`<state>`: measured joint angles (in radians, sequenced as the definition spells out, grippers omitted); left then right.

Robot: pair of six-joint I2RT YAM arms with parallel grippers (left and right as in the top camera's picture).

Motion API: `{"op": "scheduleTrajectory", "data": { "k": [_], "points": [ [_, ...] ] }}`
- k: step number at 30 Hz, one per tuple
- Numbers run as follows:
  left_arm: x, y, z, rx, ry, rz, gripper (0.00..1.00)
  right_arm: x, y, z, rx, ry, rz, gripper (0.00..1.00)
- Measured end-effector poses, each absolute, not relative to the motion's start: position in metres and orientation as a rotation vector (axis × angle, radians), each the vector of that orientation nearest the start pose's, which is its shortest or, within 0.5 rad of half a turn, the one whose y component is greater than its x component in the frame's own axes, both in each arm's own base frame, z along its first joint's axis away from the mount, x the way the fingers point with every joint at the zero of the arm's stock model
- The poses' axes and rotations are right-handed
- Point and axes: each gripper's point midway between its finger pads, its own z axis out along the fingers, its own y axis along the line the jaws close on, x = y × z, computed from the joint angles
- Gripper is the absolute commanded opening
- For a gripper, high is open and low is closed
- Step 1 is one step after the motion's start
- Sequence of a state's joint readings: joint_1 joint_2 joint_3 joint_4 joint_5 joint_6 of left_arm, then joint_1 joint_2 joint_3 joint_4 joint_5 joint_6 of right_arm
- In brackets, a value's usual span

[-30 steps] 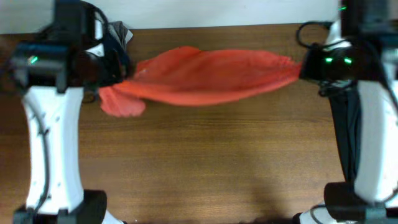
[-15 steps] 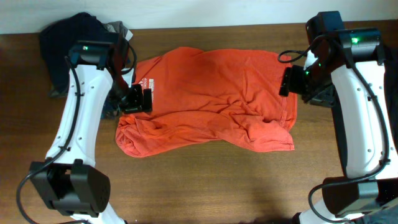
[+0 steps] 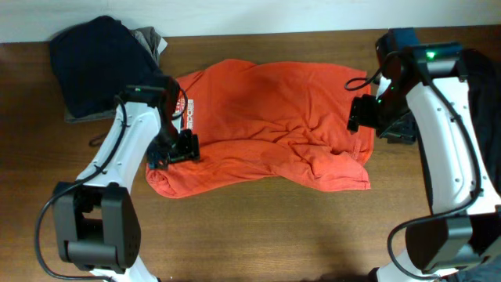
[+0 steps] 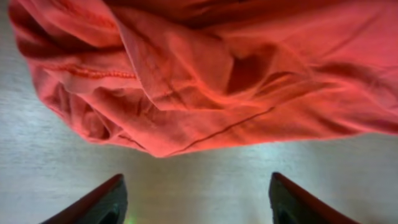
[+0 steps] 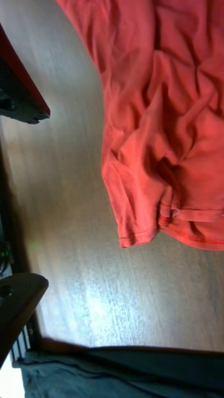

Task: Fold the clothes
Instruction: 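Grasp the bottom hem corners of the shirt with both grippers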

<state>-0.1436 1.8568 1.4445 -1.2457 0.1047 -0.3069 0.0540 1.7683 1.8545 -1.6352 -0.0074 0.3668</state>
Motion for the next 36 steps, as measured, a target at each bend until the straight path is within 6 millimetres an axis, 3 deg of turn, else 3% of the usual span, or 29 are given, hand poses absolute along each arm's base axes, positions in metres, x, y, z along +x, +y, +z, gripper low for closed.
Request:
{"op": "scheduleTrajectory", "data": {
  "k": [8,12,23,29,31,36],
  "points": [
    [0.334,-0.067,0.068,-0.494,3.132,-0.160,0.63,0.318,0.019,0.179,0.490,3.106,0.012,0.81],
    [0.334,-0.067,0.064,-0.557,3.123,-0.162,0.60,0.315,0.018,0.170,0.493,3.125,0.005,0.81],
    [0.326,-0.066,0.036,-0.643,3.148,-0.142,0.59,0.317,0.018,0.169,0.490,3.116,0.008,0.81],
    [0.336,-0.065,0.030,-0.650,3.110,-0.142,0.52,0.318,0.019,0.169,0.491,3.114,0.009,0.79],
    [0.337,-0.064,0.030,-0.660,3.106,-0.131,0.47,0.318,0.018,0.169,0.491,3.114,0.008,0.77],
    [0.337,-0.061,0.030,-0.684,3.095,-0.100,0.15,0.313,0.018,0.169,0.532,3.128,0.002,0.75]
  ]
}}
